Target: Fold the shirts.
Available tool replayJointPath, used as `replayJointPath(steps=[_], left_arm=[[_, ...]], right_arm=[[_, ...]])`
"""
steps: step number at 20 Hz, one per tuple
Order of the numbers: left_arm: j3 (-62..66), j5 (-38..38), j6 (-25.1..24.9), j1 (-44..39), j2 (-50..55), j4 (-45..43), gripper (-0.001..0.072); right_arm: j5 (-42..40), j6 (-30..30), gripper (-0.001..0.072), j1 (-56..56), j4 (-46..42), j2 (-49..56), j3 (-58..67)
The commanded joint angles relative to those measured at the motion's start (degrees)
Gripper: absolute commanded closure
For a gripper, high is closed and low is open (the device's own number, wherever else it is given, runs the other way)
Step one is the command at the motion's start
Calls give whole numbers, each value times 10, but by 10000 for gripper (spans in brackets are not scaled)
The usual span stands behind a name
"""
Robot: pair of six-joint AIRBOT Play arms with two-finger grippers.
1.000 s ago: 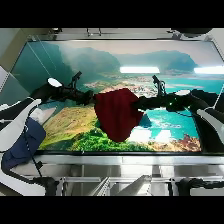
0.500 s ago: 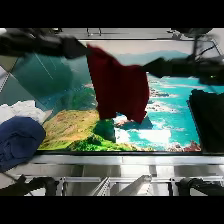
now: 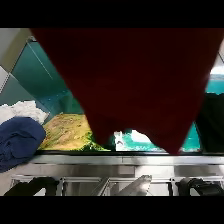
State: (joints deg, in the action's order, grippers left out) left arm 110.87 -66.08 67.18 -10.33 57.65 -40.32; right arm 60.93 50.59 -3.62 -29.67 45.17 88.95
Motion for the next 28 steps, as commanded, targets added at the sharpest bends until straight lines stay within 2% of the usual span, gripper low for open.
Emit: replayJointPath(steps=[1, 4, 7, 8, 9, 10, 11, 12, 13, 16, 17, 18, 22, 26, 28], left_arm=[[-68, 27, 7, -1, 18, -37, 683], [-116, 22, 8, -1, 110, -37, 683], [-154, -34, 15, 14, 217, -36, 683], [-168, -61, 15, 22, 254, -37, 684], [-181, -82, 14, 34, 286, -40, 683], [-190, -104, 14, 51, 317, -54, 547], [-193, -119, 15, 70, 345, -75, 253], [-192, -127, 27, 92, 366, -87, -3], [-192, -136, 44, 117, 384, -87, -13], [-193, -184, 45, 175, 416, -88, -10], [-193, -200, 45, 186, 424, -94, -10], [-193, -212, 45, 190, 432, -98, -9], [-201, -259, 37, 160, 459, -97, 9], [-288, -189, 3, 133, 460, -98, 8], [-304, -125, 1, 134, 469, -97, 9]], right_arm=[[13, 49, 697, 0, -57, 50, 6], [63, 68, 696, -1, -57, 175, 6], [110, 83, 694, -1, -57, 321, 6], [111, 84, 612, -1, -57, 373, 6], [108, 84, 405, -1, -54, 419, 6], [106, 88, 277, 1, -47, 462, 6], [113, 96, 244, 3, -40, 494, 7], [128, 97, 244, 6, -30, 514, 6], [147, 97, 251, 10, -24, 526, 6], [230, 118, 269, 31, -27, 519, 6], [267, 118, 396, 40, -27, 515, 5], [293, 118, 449, 48, -27, 508, -3], [313, 123, 448, 84, -27, 439, -140], [273, 109, 440, 123, -27, 304, -367], [245, 115, 263, 130, -27, 235, -463]])
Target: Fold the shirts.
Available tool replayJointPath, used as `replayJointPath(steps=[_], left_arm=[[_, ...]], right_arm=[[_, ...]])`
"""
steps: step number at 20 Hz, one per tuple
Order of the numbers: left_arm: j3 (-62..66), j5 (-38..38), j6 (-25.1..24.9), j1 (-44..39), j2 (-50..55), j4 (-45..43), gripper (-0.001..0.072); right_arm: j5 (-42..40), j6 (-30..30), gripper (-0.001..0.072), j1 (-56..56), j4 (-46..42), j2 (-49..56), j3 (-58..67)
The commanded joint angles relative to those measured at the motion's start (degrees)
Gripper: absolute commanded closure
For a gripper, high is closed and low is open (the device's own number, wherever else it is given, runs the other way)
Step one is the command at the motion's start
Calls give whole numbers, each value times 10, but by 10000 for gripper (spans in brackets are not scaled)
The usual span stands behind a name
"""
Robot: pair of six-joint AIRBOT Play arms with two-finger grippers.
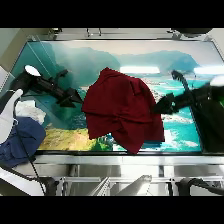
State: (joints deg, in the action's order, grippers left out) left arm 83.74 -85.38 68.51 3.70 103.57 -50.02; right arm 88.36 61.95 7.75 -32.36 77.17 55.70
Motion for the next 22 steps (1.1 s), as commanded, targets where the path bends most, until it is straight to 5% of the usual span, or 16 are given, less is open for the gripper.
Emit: replayJointPath(steps=[1, 9, 13, 18, 22], left_arm=[[-32, 89, -12, -7, 17, 2, 10], [-31, 169, -35, -64, 40, 74, 15], [-31, 179, -35, -72, 40, 82, 667], [-31, 160, -35, -72, 38, 83, 683], [-31, 151, -38, -68, 38, 116, 684]], right_arm=[[-45, 13, 262, 15, 0, -116, -176], [-218, 24, 262, -64, 42, -190, -371], [-271, 29, 263, -109, 41, -153, -372], [-335, 36, 271, -172, 68, -65, -371], [-344, -83, 435, -193, 233, -28, -370]])
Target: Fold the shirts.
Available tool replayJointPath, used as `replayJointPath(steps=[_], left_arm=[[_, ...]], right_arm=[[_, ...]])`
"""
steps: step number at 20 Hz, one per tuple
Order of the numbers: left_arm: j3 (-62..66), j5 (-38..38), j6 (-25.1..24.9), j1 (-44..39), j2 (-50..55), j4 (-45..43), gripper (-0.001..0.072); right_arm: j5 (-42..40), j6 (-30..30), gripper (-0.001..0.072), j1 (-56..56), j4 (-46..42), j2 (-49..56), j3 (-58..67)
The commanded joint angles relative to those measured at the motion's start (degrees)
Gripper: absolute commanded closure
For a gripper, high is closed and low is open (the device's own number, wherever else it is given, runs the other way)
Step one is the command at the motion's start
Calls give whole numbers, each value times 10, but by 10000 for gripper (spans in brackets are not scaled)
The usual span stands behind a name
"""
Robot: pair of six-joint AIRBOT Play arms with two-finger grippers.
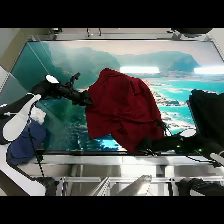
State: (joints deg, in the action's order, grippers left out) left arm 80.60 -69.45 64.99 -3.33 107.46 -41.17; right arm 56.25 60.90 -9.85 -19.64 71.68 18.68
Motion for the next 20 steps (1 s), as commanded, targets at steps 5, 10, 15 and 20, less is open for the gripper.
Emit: replayJointPath(steps=[5, 10, 15, 20], left_arm=[[0, -10, -57, 45, -54, 134, 685], [1, -31, -104, 156, -229, 274, 685], [136, -75, -96, 252, -384, 360, 685], [330, -5, -45, 308, -475, 366, 683]], right_arm=[[-22, -103, 695, -16, 142, 12, 32], [130, 142, 696, 128, -254, -118, 190], [188, 165, 696, 334, -370, -241, 487], [181, 108, 696, 393, -238, -272, 758]])
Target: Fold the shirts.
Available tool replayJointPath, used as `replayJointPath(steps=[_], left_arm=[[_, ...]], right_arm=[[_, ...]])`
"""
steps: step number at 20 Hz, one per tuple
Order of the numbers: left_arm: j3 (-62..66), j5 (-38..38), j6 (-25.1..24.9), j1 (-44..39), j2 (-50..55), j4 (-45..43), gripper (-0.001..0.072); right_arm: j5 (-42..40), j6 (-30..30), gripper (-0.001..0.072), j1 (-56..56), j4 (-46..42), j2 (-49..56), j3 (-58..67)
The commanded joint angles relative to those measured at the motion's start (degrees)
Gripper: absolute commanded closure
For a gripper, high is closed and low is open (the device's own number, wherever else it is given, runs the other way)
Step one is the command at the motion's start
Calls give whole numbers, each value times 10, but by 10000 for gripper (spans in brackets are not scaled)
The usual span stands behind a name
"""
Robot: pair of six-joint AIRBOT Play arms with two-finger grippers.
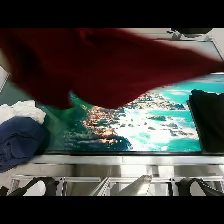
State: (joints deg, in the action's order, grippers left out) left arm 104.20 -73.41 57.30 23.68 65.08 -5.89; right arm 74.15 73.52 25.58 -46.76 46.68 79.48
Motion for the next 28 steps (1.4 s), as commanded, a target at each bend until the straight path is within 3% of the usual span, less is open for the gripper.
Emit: replayJointPath(steps=[1, 3, 6, 9, 13, 18, 22, 25, 27, 28], left_arm=[[121, 36, 50, 66, -64, 14, 682], [145, 15, 88, 136, -95, 14, 682], [90, -19, 99, 196, -141, 15, 680], [-16, -33, 91, 186, -164, 9, 680], [-147, -32, 34, 90, -114, -38, 683], [-216, 72, 14, -51, 61, -212, 682], [-167, 128, -61, -102, 279, -212, 684], [-50, 150, -69, -111, 442, -209, 685], [31, 150, -69, -114, 521, -209, 683], [59, 149, -67, -114, 545, -209, 681]], right_arm=[[-2, -20, 696, 38, 33, -24, 193], [-20, -36, 696, 38, 41, -29, 264], [-43, -96, 696, 38, 127, -34, 297], [-16, -95, 696, 36, 161, 12, 293], [26, -90, 696, -23, 170, 130, 239], [1, -93, 696, -96, 103, 311, 147], [-69, -111, 696, -128, 96, 496, 141], [-158, -137, 696, -147, 128, 600, 141], [-215, -172, 693, -151, 196, 645, 142], [-230, -189, 618, -150, 232, 659, 142]])
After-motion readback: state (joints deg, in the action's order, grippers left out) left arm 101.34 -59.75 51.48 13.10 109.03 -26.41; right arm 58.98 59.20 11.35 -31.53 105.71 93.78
